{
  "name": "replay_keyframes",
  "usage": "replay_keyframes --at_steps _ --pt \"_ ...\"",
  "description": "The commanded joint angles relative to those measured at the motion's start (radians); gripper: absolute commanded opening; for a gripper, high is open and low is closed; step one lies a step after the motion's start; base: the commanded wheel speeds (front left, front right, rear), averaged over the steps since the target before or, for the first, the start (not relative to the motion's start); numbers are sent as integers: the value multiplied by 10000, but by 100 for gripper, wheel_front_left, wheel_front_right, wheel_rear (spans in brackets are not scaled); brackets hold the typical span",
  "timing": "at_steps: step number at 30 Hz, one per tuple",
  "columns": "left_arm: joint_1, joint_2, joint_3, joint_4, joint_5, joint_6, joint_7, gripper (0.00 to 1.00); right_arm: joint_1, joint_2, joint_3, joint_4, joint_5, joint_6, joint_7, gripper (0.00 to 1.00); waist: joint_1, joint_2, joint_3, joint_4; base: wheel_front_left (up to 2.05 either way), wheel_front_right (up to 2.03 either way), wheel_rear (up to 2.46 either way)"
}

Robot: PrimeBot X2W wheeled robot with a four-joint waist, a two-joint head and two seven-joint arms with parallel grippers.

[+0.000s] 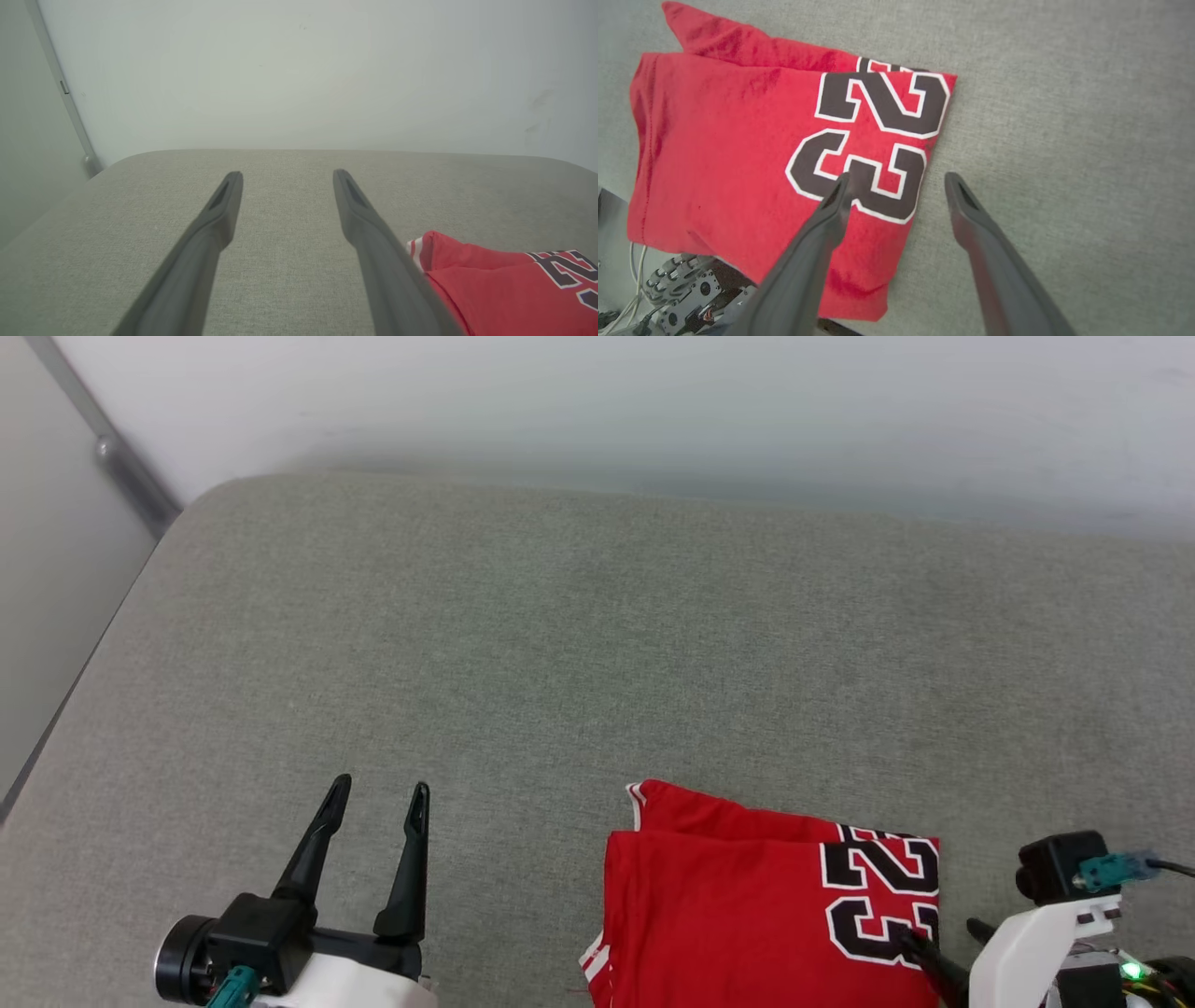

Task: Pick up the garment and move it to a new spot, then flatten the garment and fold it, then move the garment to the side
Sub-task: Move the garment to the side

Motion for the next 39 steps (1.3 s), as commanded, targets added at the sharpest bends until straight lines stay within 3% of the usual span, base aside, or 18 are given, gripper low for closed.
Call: replay_keyframes --at_steps 1,7,10,15,16,17,18,25,35,37,39 --pt "-196 -6 -25 18 11 -7 -23 100 7 83 -35 63 -148 0 236 100 0 0 198 195 0 0 0" --pt "-425 33 -167 92 90 -7 -23 100 -231 502 -156 752 -486 -3 691 100 0 0 486 525 0 0 0" --pt "-559 29 -208 138 90 -7 -23 100 -334 765 267 1526 -459 2 742 100 0 0 615 680 0 0 0" --pt "-585 -8 -333 206 119 -8 -23 100 -482 609 783 2426 -684 2 543 100 0 0 657 735 0 0 0" --pt "-591 -10 -364 221 115 -8 -23 100 -527 611 843 2589 -709 2 465 93 0 0 651 728 0 0 0" --pt "-594 -13 -392 237 119 -8 -23 100 -597 586 933 2685 -741 3 354 38 0 0 638 720 0 0 0" --pt "-595 -9 -423 256 121 -8 -23 100 -718 539 994 2740 -792 2 166 0 0 0 617 700 0 0 0" --pt "-543 57 -586 308 189 -8 -23 100 -1737 -614 1679 2241 -1621 -9 -814 0 0 0 370 186 0 0 0" --pt "-913 -47 -1596 334 254 -8 -23 100 -4089 -4081 4092 1358 -2434 -4 -451 0 0 0 794 -1647 0 0 0" --pt "-992 -72 -1694 341 149 -8 -23 100 -4318 -4363 4278 1290 -2418 -1 -446 0 0 0 903 -1863 0 0 0" --pt "-1320 -79 -1936 203 130 -8 -23 100 -5112 -5133 4778 1166 -2369 -7 -515 0 0 0 1382 -2592 0 0 0"
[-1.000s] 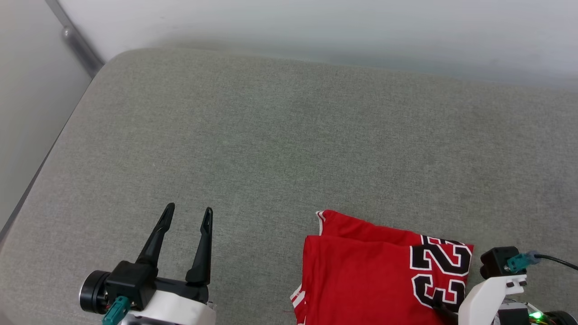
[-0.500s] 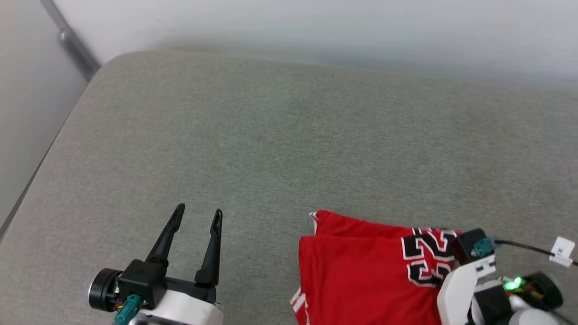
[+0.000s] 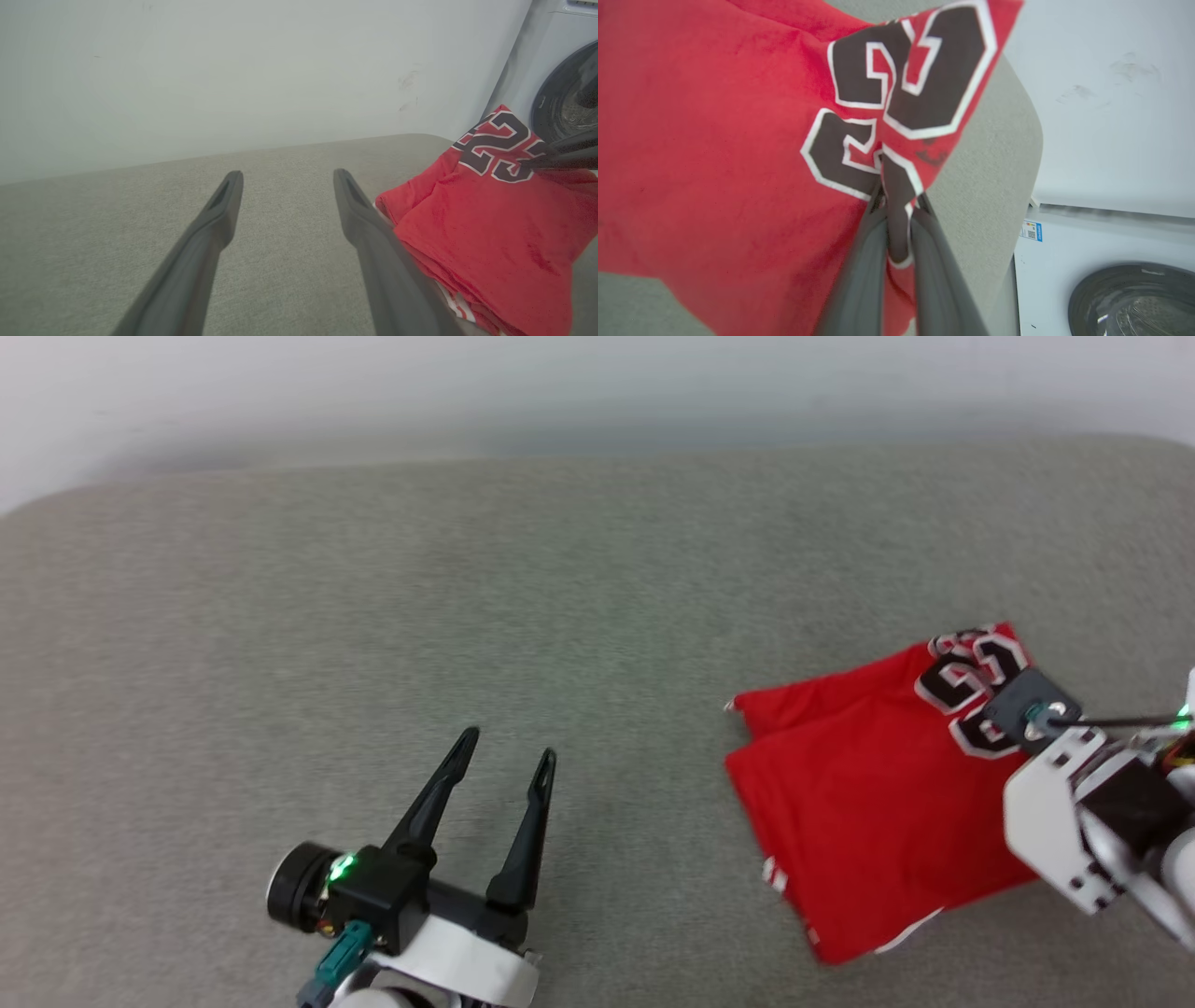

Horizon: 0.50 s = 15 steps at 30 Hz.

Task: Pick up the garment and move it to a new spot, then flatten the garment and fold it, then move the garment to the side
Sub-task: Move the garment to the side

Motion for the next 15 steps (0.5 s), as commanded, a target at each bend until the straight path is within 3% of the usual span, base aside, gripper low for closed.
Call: replay_keyframes --at_steps 1,7,15 --pt "-422 25 -207 -126 25 -8 -23 100 -640 -522 217 -18 -25 -11 -76 0 -1 0 830 -1055 0 0 0" --pt "-1427 263 -756 -538 18 -8 -23 100 -1627 -1579 84 548 149 -10 -588 0 -1 0 2032 -1948 0 0 0" --pt "-2452 781 -1238 -965 120 -8 -23 100 -2014 -2112 -993 2081 0 -11 -1615 0 -1 0 3408 -2404 0 0 0"
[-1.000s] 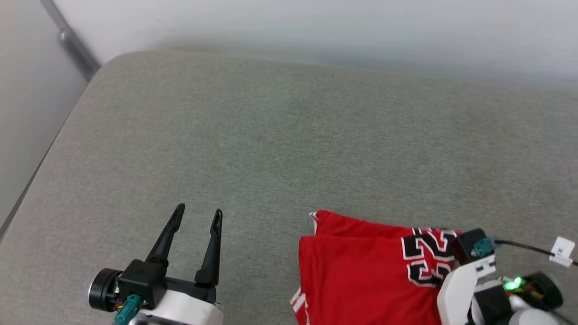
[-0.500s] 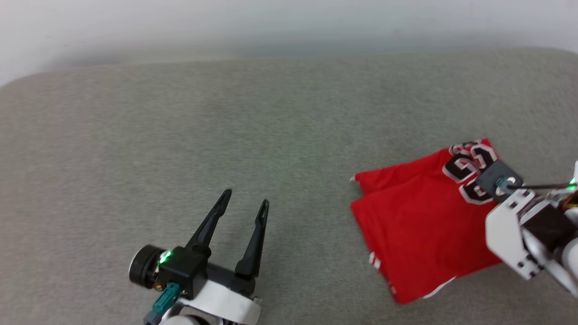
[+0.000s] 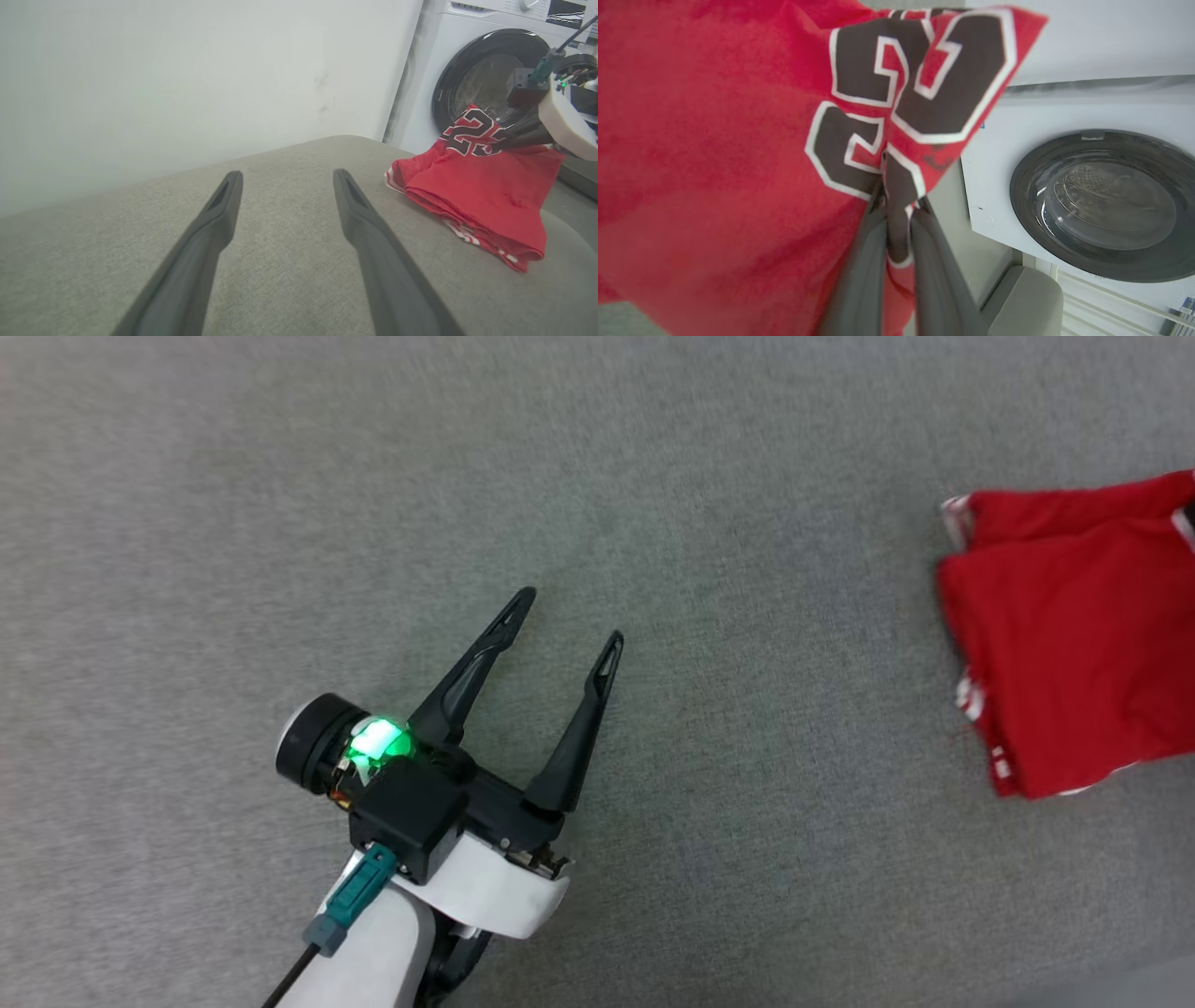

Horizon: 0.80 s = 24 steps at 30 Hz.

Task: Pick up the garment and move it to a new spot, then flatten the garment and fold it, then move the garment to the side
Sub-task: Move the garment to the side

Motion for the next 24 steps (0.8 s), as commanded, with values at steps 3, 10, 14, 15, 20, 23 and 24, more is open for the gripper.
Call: replay_keyframes --at_steps 3,10,14,15,20,23,24 --pt "-379 235 -133 -119 105 -8 -23 100 -222 -257 -598 802 -212 -17 -490 0 -2 0 1033 -476 0 0 0" --pt "-794 480 -331 -286 115 -8 -23 100 -201 -267 -2041 2452 -796 -17 -1444 0 -2 0 1618 -299 0 0 0" --pt "-908 548 -379 -338 120 -8 -23 100 -335 62 -2826 3206 -1195 -16 -2073 0 -2 0 1847 -140 0 0 0" --pt "-915 561 -391 -348 124 -8 -23 100 -377 149 -2995 3364 -1294 -17 -2190 0 -2 0 1885 -107 0 0 0" --pt "-929 573 -383 -332 101 -8 -23 100 -583 702 -3864 3883 -1725 -17 -2565 75 -2 0 1883 49 0 0 0" --pt "-893 481 -346 -223 123 -8 -23 100 -533 968 -4143 3970 -1987 -16 -2602 100 -2 0 1602 154 0 0 0" --pt "-832 406 -311 -186 73 -8 -22 100 -520 1003 -4227 3929 -2060 -17 -2616 100 -2 0 1464 192 0 0 0"
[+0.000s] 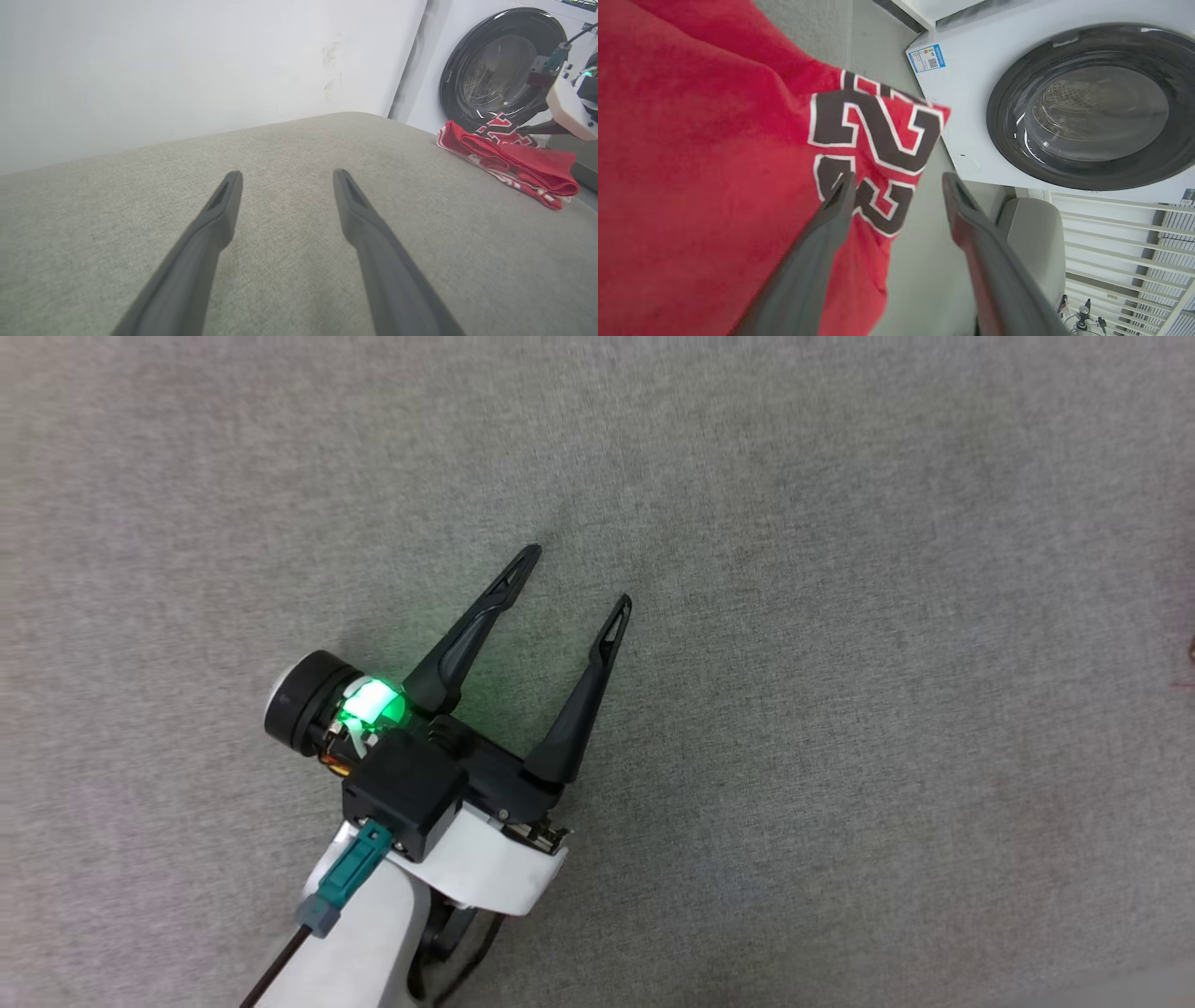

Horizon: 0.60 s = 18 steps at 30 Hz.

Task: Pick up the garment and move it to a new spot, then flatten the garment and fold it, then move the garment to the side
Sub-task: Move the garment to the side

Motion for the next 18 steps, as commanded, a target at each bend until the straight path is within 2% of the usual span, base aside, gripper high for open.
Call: replay_keyframes --at_steps 1,8,18 --pt "69 -116 76 64 -25 -8 -22 100 -25 50 -149 -78 -137 -14 -64 100 -1 0 -369 117 0 0 0" --pt "689 -608 752 508 -162 5 -22 100 64 645 -265 -923 8 -14 -361 100 -1 0 -1888 443 0 0 0" --pt "2076 -827 2425 839 105 316 -22 100 1137 2998 -420 -3379 864 -12 -1761 100 -1 0 -4091 1083 0 0 0"
